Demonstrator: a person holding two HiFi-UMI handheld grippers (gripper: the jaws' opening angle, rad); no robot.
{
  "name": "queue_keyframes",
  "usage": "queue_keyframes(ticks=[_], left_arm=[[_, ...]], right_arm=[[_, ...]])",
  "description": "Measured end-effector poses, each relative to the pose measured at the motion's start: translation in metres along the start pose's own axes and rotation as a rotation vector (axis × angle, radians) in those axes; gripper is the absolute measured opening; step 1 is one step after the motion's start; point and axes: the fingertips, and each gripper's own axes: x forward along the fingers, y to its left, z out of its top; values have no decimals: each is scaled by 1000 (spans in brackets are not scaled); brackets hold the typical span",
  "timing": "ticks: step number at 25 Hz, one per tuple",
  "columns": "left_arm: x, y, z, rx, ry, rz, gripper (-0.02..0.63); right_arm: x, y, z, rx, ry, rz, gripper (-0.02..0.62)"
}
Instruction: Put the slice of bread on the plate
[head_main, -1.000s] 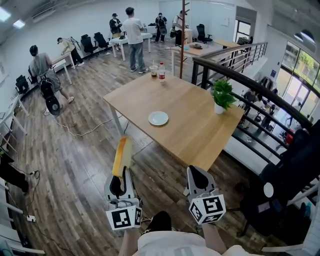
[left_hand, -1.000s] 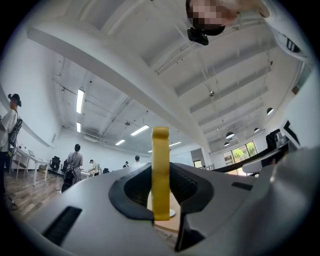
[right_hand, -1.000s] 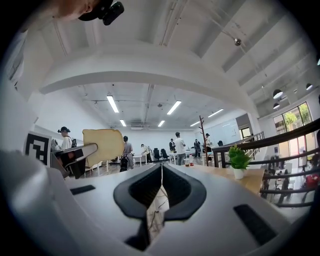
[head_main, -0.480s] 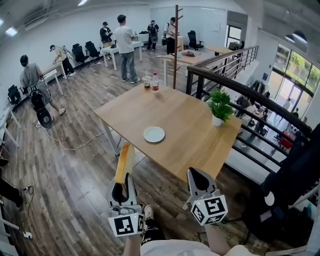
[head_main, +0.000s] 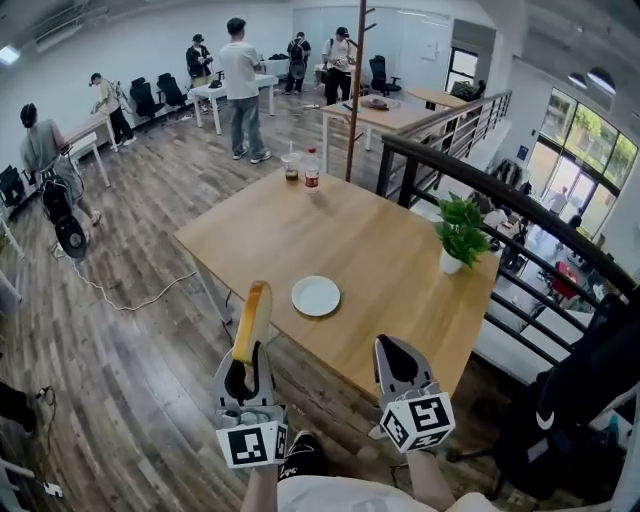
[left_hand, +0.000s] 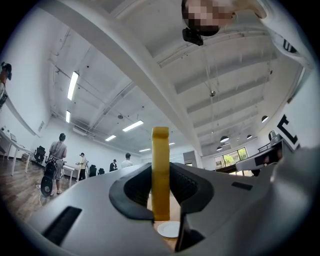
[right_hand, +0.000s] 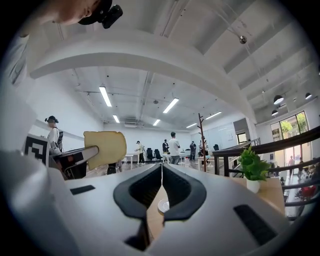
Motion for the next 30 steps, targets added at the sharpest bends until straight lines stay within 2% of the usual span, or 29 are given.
queue_keyframes(ticks=[7, 11, 14, 20, 24, 28, 30], left_arm=[[90, 52, -23, -3, 10, -27, 89], [140, 65, -32, 0, 0, -76, 89], [168, 68, -40, -19, 17, -109, 89], [192, 65, -36, -37, 50, -146, 89], [197, 53, -22, -25, 34, -166, 89], [190, 44, -28, -56, 58, -146, 89], [190, 38, -32, -64, 63, -143, 89]], right_arm=[[105, 2, 12, 18, -10, 17, 21], [153, -4, 23, 11, -39, 10, 21], [178, -11, 21, 37, -18, -12, 21], [184, -15, 30, 59, 9, -26, 21], [181, -23, 47, 14, -43, -33, 21], [180, -23, 45, 83, -67, 9, 21], [177, -23, 44, 80, -78, 20, 21]])
